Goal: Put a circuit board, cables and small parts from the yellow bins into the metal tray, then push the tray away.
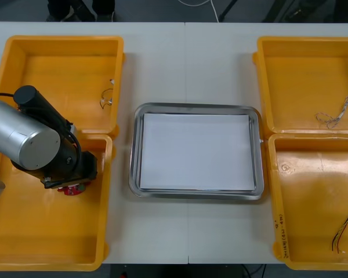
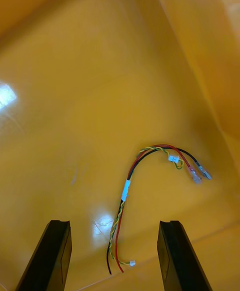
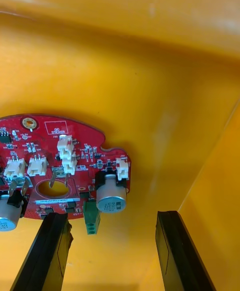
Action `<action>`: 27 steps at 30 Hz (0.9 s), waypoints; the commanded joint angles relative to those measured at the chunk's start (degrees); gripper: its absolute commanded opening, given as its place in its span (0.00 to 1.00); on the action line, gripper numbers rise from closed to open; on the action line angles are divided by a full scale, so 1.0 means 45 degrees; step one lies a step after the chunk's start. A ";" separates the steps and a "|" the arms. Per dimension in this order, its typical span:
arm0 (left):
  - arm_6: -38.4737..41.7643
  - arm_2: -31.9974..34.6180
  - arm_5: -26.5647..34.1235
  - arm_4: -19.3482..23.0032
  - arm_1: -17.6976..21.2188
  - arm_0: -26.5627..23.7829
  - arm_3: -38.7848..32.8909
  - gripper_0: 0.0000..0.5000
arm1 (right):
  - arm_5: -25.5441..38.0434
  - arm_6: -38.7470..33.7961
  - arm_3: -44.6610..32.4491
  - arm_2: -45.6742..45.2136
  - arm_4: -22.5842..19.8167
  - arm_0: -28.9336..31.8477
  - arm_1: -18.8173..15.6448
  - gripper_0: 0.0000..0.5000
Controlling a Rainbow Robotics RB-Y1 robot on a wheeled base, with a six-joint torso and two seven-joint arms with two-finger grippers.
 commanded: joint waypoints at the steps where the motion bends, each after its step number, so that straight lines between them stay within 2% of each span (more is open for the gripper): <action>1: -0.1353 -0.0127 -0.0400 -0.0232 -0.0211 0.0284 -0.0077 1.00 | -0.0389 -0.1243 0.0339 0.0105 0.0063 0.0254 0.0234 1.00; 11: -0.1510 -0.0107 -0.0498 -0.0388 -0.0191 0.0538 -0.0097 1.00 | -0.1249 -0.1497 0.1667 0.0632 -0.0250 0.0078 0.0351 1.00; 19: -0.1627 0.0010 -0.0537 -0.0310 -0.0211 0.0792 -0.0097 1.00 | -0.1600 -0.1750 0.1960 0.1062 -0.0484 -0.0059 0.0663 1.00; 27: -0.1803 0.0108 -0.0889 -0.0212 -0.0191 0.1085 -0.0097 1.00 | -0.1893 -0.1887 0.2175 0.1550 -0.0211 -0.0156 0.0878 1.00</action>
